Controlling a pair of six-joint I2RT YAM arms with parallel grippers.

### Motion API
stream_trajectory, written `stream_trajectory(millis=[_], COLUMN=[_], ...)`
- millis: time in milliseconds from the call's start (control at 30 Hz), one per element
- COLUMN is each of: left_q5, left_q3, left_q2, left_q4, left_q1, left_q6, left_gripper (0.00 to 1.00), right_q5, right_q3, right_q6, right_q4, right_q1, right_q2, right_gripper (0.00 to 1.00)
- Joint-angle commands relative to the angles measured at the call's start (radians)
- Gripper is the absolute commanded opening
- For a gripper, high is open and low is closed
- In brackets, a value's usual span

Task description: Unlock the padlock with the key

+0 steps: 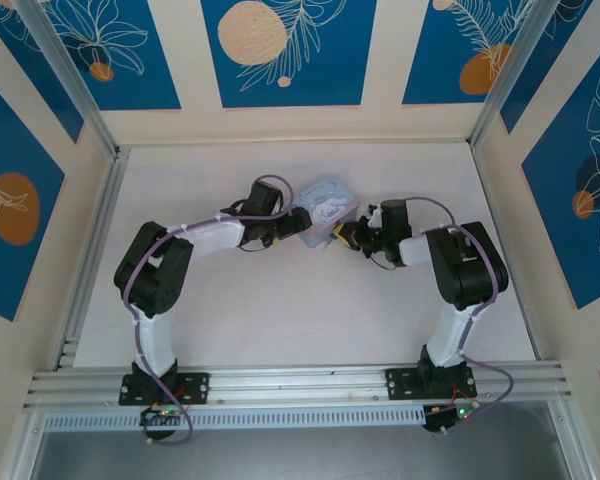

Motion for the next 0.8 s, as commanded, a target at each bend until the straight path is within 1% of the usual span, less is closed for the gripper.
stream_trajectory(millis=[0,67,100,167,200,300,400,467,567,767], left_q5=[-0.114,-0.116,-0.118,-0.120,-0.121,-0.124,-0.126,-0.124,-0.123,-0.125], left_q3=[-0.055,-0.046,-0.044,-0.041,-0.040,-0.042,-0.046,-0.044,-0.036,-0.018], left_q2=[0.102,0.108,0.108,0.111,0.113,0.111,0.111,0.115,0.122,0.132], left_q4=[-0.278,-0.288,-0.291,-0.293,-0.295,-0.296,-0.292,-0.291,-0.296,-0.307], left_q1=[0.010,0.010,0.010,0.010,0.009,0.008,0.008,0.009,0.009,0.008], left_q6=[0.018,0.019,0.020,0.022,0.023,0.025,0.023,0.021,0.019,0.022], left_gripper=[0.89,0.89,0.89,0.89,0.88,0.88,0.88,0.88,0.87,0.86], right_q5=[0.020,0.055,0.069,0.008,-0.045,-0.078,-0.035,-0.021,0.003,0.069], right_q3=[0.110,0.119,0.102,0.071,0.088,0.131,0.170,0.157,0.114,0.131], right_q6=[-0.146,-0.157,-0.141,-0.100,-0.087,-0.110,-0.182,-0.202,-0.209,-0.263], right_q4=[-0.320,-0.336,-0.297,-0.156,-0.129,-0.186,-0.341,-0.370,-0.368,-0.465], right_q1=[-0.038,-0.060,-0.079,-0.114,-0.134,-0.148,-0.143,-0.140,-0.140,-0.157], right_q2=[-0.021,-0.047,-0.066,-0.068,-0.050,-0.032,-0.018,-0.018,-0.032,-0.029], right_gripper=[0.00,0.00,0.00,0.00,0.00,0.00,0.00,0.00,0.00,0.00])
